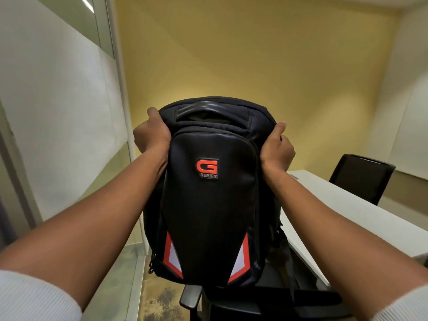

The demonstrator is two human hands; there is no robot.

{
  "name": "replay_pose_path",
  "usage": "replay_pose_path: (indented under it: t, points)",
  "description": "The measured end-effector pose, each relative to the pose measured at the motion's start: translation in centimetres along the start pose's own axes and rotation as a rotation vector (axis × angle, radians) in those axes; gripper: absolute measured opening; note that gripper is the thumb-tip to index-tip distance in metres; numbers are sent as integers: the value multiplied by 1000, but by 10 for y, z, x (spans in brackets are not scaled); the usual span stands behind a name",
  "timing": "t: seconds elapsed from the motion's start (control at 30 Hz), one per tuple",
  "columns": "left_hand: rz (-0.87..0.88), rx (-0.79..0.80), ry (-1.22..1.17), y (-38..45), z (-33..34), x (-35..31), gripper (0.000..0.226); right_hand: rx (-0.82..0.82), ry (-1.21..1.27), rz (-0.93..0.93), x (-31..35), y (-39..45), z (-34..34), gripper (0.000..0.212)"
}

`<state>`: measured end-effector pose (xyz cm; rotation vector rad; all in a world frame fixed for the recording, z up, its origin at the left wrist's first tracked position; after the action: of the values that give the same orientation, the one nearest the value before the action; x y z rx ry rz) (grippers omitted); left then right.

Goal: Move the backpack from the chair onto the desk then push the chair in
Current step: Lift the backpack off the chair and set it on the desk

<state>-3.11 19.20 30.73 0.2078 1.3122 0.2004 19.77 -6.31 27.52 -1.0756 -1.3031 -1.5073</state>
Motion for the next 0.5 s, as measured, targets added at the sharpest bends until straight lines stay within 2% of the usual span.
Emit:
replay_pose_path:
  t: [0.37,0.5]
  points:
    - [5,-21,0,70,71,59,42,20,-75,2,-35,62,78,68]
    - [-10,8,3,100,103,85,42,-29,-97,17,-51,76,99,74]
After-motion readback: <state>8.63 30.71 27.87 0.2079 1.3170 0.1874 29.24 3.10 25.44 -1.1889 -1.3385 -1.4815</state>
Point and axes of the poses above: each hand's wrist, its own y-axis towards the middle knuckle, its own z-axis out of the palm, x = y × z, the point moved 8 cm from there along y, towards the middle knuckle, and after that the axes turned 5 degrees about z, right-handed, at the moved point
